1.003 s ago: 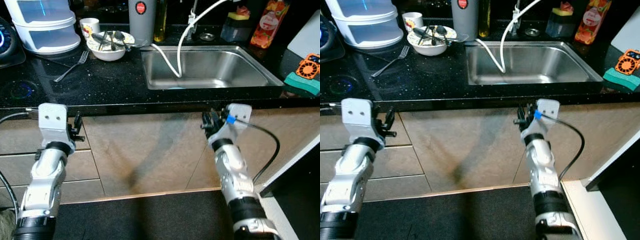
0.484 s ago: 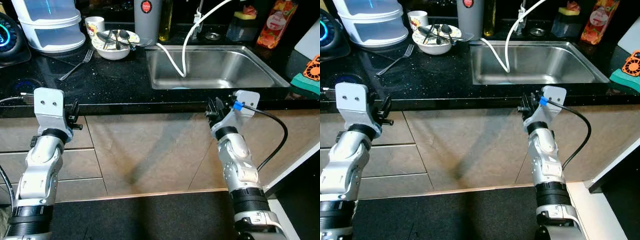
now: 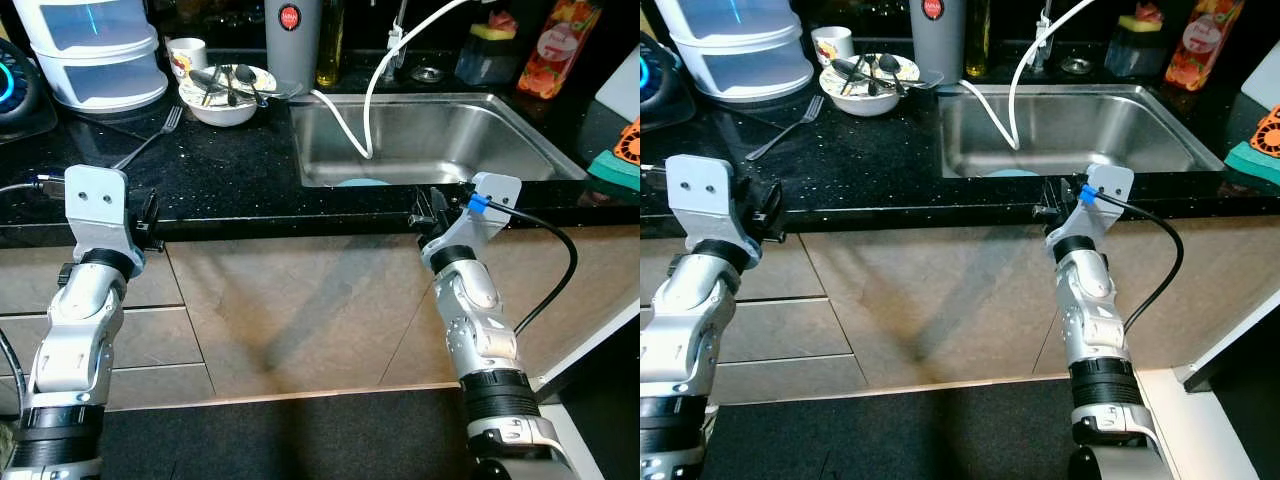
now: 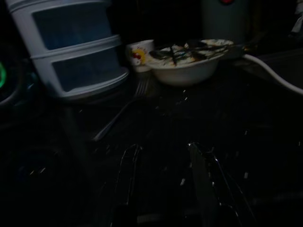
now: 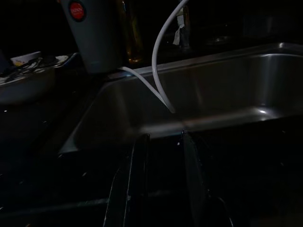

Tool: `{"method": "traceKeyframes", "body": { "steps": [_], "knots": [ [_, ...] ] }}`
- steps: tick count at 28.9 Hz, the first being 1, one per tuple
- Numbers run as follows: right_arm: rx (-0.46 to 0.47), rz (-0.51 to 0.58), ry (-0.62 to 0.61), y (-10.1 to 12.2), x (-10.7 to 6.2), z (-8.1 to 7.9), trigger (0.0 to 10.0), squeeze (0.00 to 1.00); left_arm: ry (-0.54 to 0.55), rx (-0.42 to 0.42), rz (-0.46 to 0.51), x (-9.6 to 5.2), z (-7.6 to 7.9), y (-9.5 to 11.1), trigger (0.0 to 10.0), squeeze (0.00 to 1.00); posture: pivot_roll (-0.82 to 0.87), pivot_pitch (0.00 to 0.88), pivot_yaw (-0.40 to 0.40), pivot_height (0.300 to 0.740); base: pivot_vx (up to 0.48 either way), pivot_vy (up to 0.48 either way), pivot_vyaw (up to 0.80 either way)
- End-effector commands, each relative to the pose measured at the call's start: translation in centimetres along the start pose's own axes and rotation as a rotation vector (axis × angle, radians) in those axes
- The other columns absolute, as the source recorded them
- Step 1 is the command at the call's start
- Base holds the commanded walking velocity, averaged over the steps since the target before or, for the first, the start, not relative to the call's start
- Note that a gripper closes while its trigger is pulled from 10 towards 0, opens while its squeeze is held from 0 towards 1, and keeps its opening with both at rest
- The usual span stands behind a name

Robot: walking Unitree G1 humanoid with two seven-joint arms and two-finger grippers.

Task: Kitchen organization

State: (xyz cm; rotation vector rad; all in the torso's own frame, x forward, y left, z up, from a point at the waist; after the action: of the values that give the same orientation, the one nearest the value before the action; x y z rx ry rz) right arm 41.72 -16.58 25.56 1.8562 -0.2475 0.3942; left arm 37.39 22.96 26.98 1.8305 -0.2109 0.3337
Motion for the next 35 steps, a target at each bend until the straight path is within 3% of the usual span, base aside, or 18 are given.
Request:
{"method": "traceKeyframes", "body": {
  "steps": [1, 35],
  "knots": [
    [0.006, -0.006, 0.002, 0.07, 0.09, -0.03, 10.0, 0.00, -0.003, 0.003, -0.002, 0.07, -0.32, 0.05, 10.0, 0.00, 0.02, 0.130, -0.005, 0.740, 0.360, 0.000, 0.00],
    [0.025, -0.024, 0.029, -0.29, -0.01, -0.87, 10.0, 0.00, -0.013, 0.009, 0.017, 0.02, -0.20, 0.76, 10.0, 0.00, 0.02, 0.116, -0.011, 0.740, 0.353, 0.000, 0.00]
  ]
}}
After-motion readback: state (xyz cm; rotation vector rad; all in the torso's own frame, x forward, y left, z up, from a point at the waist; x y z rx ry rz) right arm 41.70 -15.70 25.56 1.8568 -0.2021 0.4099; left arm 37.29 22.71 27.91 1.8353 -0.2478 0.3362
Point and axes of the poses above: a point about 5 cm out from each wrist's last joint towards the gripper, its own x axis pointing out of the wrist towards the gripper, its own y axis along the axis of the wrist's last joint, z = x × y, the point moved 5 cm from there along x, pointing out of the wrist towards the gripper, and after that the axes turned 6 degrees about x, right-handed, at the moved point
